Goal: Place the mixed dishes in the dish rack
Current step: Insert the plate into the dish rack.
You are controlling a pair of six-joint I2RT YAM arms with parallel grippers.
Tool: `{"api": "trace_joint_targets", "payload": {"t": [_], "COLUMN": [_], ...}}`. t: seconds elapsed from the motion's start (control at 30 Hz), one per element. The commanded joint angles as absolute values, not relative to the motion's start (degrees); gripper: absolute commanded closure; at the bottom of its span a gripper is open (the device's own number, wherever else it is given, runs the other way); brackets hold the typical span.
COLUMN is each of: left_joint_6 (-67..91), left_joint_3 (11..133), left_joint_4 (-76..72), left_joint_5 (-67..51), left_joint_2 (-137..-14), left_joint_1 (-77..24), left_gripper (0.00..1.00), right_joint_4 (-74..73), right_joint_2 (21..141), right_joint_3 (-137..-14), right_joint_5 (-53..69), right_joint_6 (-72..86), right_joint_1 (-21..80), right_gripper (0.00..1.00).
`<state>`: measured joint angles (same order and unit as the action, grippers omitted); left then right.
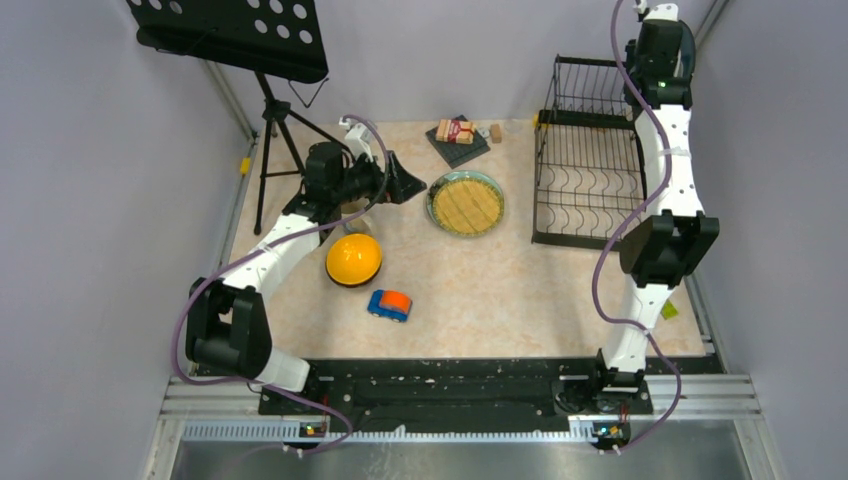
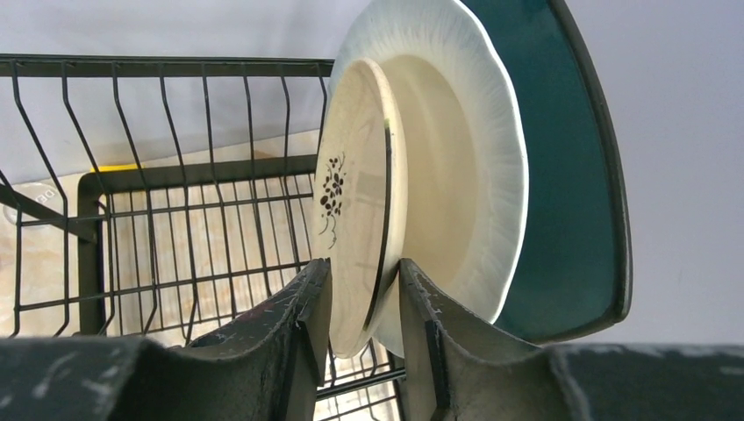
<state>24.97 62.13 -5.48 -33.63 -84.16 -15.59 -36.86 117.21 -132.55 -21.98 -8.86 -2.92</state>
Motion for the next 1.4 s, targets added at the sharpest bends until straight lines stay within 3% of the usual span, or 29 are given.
{"api": "trace_joint_targets", "payload": {"t": [0.0,0.27,0.7,1.03,1.37], "left_joint_6": [25.04,24.96,24.71,25.57,25.50], "left_joint_3": [62.97,62.81,63.06,63.55,63.96], "left_joint_4": [-6.66,-6.68,-6.43,-6.79,-5.87], "left_joint_5": [-34.70,-34.60,-34.80,-35.89,-35.93], "left_joint_2": [-84.53,-84.66,-85.12,-85.61,-85.82], "left_joint_1": [-15.29,-15.29,-15.29,-15.29,-15.29], "left_gripper": [0.01,0.01,0.01,0.01,0.01], "right_joint_4": [-36.62,-36.02,-34.35,-32.29,-29.75], "right_joint_2": [118.21,118.84,117.98,115.35,117.33], "right_joint_3": [-134.03,-133.70,-133.67,-132.02,-133.08], "right_joint_5": [-21.87,-24.59,-27.67,-31.47,-44.38], "right_joint_6": [-9.07,-9.05,-8.36,-8.91,-7.45], "right_joint_1": [-3.43,-3.52,-3.43,-3.00,-0.38], "right_gripper": [0.64,0.66,0.98,0.98,1.00]}}
